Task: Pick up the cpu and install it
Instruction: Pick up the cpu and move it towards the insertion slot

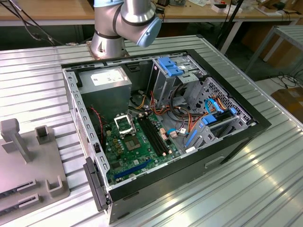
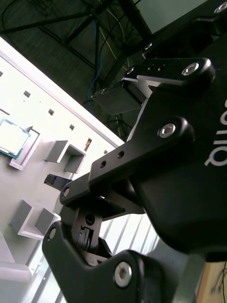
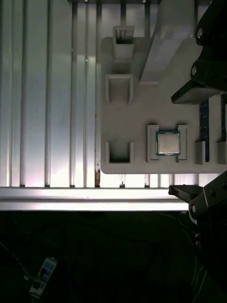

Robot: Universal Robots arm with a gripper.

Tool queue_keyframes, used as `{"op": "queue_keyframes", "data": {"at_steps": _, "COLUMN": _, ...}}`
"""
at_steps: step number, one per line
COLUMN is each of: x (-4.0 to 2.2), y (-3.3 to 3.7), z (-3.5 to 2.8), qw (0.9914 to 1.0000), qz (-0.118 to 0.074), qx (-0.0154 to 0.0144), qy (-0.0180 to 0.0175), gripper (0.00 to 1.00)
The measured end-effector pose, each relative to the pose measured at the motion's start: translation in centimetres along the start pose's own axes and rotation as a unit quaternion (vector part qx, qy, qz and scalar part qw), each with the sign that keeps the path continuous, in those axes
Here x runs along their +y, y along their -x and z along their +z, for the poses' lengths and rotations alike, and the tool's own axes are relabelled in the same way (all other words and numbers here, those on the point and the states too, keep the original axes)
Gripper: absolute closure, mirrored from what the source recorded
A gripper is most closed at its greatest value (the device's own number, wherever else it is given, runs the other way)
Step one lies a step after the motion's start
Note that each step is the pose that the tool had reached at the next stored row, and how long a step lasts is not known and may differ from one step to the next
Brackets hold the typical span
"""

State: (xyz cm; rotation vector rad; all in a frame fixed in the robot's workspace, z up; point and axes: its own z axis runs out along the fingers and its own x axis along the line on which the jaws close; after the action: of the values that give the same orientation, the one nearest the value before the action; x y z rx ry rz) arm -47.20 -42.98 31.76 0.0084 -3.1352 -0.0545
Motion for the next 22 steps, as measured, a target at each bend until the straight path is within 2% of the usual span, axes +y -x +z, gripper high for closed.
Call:
{"op": "queue_keyframes", "data": {"at_steps": 8, "x": -0.13, "y": 0.01, "z": 1.33, "qw": 1.0, "qz": 0.0, "qx": 0.0, "qy": 0.0, "gripper": 0.22}}
{"op": "queue_keyframes", "data": {"at_steps": 12, "x": -0.53, "y": 0.0, "z": 2.13, "qw": 1.0, "qz": 0.0, "qx": 0.0001, "qy": -0.0001, "gripper": 0.22}}
{"op": "queue_keyframes", "data": {"at_steps": 17, "x": -1.34, "y": 0.01, "z": 3.23, "qw": 1.0, "qz": 0.0, "qx": -0.0001, "qy": 0.0001, "gripper": 0.22}}
{"op": "queue_keyframes", "data": {"at_steps": 21, "x": -1.44, "y": 0.0, "z": 3.92, "qw": 1.0, "qz": 0.0, "qx": 0.0, "qy": 0.0, "gripper": 0.22}}
{"op": "queue_keyframes", "data": {"at_steps": 22, "x": -1.48, "y": 0.0, "z": 4.31, "qw": 1.0, "qz": 0.0, "qx": 0.0, "qy": 0.0, "gripper": 0.22}}
